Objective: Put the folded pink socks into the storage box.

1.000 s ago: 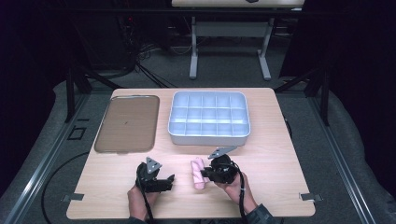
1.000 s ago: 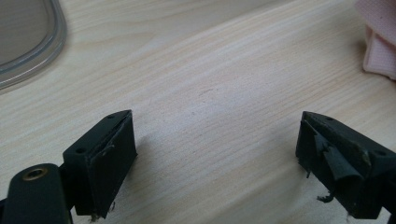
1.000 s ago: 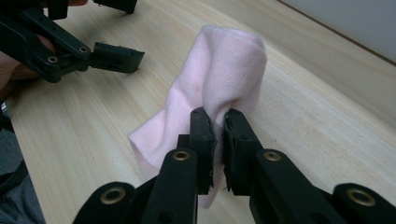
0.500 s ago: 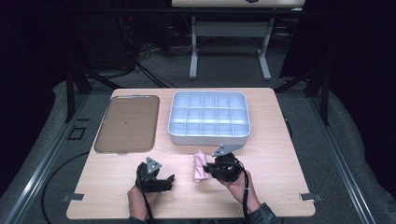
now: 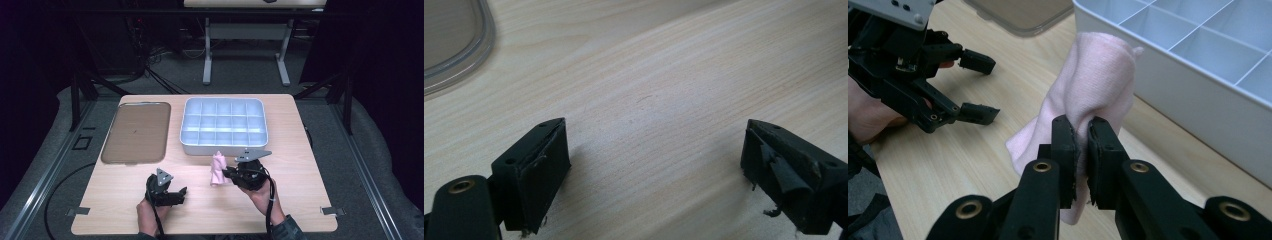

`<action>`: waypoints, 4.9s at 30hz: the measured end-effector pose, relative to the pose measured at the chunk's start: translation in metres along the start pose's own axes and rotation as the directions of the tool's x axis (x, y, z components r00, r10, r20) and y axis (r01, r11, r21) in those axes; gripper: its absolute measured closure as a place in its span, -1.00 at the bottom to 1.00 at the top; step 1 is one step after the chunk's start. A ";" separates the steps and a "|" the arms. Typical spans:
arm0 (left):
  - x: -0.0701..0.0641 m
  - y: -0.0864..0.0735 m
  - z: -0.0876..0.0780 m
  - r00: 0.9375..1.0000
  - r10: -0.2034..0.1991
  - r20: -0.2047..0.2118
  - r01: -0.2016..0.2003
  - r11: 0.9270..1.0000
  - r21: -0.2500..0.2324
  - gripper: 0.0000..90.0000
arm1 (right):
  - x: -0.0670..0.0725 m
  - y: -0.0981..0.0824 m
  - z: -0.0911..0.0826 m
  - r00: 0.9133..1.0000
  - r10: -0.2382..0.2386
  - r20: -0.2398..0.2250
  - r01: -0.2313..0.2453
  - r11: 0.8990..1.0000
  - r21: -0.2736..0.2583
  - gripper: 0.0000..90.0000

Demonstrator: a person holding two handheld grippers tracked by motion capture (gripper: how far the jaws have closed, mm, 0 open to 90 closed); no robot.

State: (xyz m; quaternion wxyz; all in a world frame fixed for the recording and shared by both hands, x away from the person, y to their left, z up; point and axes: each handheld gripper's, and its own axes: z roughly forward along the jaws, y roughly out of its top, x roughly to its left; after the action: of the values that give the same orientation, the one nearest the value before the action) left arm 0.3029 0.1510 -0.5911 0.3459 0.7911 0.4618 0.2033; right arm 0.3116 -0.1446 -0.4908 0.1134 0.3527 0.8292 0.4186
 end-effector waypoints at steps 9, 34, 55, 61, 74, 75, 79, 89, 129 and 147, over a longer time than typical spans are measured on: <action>0.000 0.000 0.000 1.000 0.000 0.000 0.000 1.000 0.000 -0.74 | -0.011 0.008 -0.026 0.998 0.013 0.054 -0.009 0.997 -0.071 0.85; 0.000 0.000 0.000 1.000 -0.001 0.000 0.001 1.000 0.000 -0.74 | -0.071 0.028 -0.070 0.964 0.063 0.258 -0.021 0.987 -0.161 0.85; 0.000 0.000 0.000 1.000 0.000 0.000 0.000 1.000 0.000 -0.74 | -0.115 0.037 -0.028 0.921 0.081 0.380 -0.071 0.997 -0.042 0.85; 0.000 0.000 0.000 1.000 -0.003 0.001 0.003 1.000 -0.002 -0.74 | -0.123 0.030 -0.007 0.911 0.066 0.408 -0.081 0.997 0.019 0.85; -0.001 0.000 0.000 1.000 -0.001 0.002 0.001 1.000 -0.002 -0.73 | -0.138 0.023 0.020 0.920 0.085 0.382 -0.136 0.985 0.107 0.84; -0.001 0.000 0.000 1.000 -0.002 0.002 0.002 1.000 -0.003 -0.73 | -0.138 0.023 0.021 0.921 0.087 0.380 -0.138 0.984 0.109 0.84; -0.001 0.000 0.000 1.000 0.001 0.002 -0.001 1.000 -0.003 -0.73 | -0.141 0.022 0.027 0.923 0.095 0.372 -0.156 0.978 0.136 0.84; -0.001 0.000 0.000 1.000 0.002 0.002 -0.002 1.000 -0.002 -0.73 | -0.154 0.019 0.033 0.935 0.192 0.298 -0.251 0.952 0.174 0.79; -0.001 0.000 0.000 1.000 0.002 0.004 -0.002 1.000 -0.003 -0.73 | -0.155 0.026 0.034 0.923 0.233 0.307 -0.287 0.947 0.146 0.87; 0.000 0.000 0.000 1.000 0.004 0.004 -0.004 1.000 -0.001 -0.74 | -0.125 0.029 -0.016 0.934 0.235 0.270 -0.242 0.970 -0.007 -0.16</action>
State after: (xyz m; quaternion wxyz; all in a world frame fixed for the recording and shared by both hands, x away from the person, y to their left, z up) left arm 0.3027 0.1506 -0.5911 0.3466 0.7922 0.4595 0.2027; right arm 0.4086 -0.2279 -0.4719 0.1687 0.5055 0.7626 0.3666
